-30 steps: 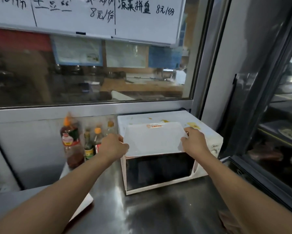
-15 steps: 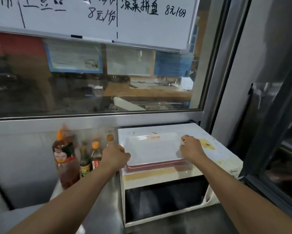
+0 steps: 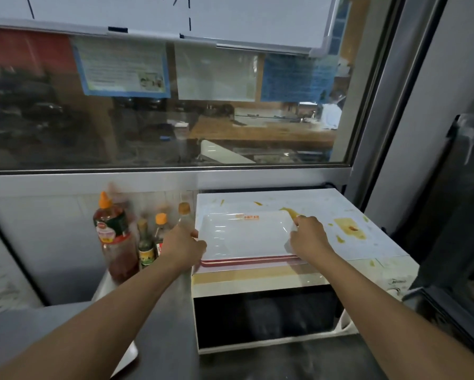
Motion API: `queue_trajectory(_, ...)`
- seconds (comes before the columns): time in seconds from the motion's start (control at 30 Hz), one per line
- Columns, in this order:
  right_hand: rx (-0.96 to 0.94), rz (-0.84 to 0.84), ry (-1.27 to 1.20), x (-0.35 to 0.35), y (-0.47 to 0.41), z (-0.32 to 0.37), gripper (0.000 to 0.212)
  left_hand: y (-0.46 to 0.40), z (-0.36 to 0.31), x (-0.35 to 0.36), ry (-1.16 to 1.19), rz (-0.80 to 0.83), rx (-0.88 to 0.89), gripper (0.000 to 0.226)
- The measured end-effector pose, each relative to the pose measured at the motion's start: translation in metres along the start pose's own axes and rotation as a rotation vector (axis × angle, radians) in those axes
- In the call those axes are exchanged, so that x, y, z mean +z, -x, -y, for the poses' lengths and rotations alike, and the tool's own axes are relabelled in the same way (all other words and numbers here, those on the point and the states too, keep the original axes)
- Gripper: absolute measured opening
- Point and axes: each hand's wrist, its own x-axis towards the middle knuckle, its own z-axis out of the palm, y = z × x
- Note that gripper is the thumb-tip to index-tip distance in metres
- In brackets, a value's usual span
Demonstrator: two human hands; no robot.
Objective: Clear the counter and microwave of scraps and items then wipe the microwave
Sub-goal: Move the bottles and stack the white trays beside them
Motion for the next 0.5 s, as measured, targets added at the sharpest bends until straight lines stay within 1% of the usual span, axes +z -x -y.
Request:
queue_trajectory(0.07, 0.000, -0.006, -0.007, 0.002, -0.002, -0.002, 0.048, -0.001, 0.001, 0.002, -0.048, -0.016, 0.004, 0.013)
queue_trajectory(0.17, 0.000, 0.011, -0.045, 0.003, -0.002, -0.005, 0.049, -0.002, 0.004, 0.004, -0.105, -0.047, -0.006, 0.030)
queue_trajectory(0.2, 0.011, 0.021, -0.029, 0.004, -0.003, -0.007, 0.046, -0.001, 0.004, 0.005, -0.105, -0.052, -0.008, 0.033)
queue_trajectory(0.23, 0.006, 0.025, -0.030, 0.004, -0.003, -0.008, 0.038, 0.000, 0.004, 0.005, -0.098, -0.055, -0.011, 0.034)
queue_trajectory(0.27, 0.008, 0.033, -0.030, 0.005, -0.005, -0.009, 0.022, 0.001, 0.003, 0.006, -0.085, -0.059, -0.015, 0.035)
queue_trajectory(0.3, 0.003, 0.034, -0.048, 0.004, -0.005, -0.010, 0.012, 0.002, 0.003, 0.006, -0.065, -0.062, -0.019, 0.035)
queue_trajectory(0.37, 0.007, 0.036, -0.062, 0.005, -0.005, -0.012, 0.037, 0.003, 0.003, 0.006, -0.017, -0.060, -0.032, 0.033)
queue_trajectory(0.4, 0.012, 0.033, -0.068, 0.006, -0.006, -0.014, 0.042, 0.004, 0.003, 0.006, 0.013, -0.057, -0.046, 0.032)
queue_trajectory(0.5, 0.020, 0.052, -0.068, 0.007, -0.006, -0.014, 0.043, 0.006, 0.003, 0.009, 0.090, -0.058, -0.082, 0.029)
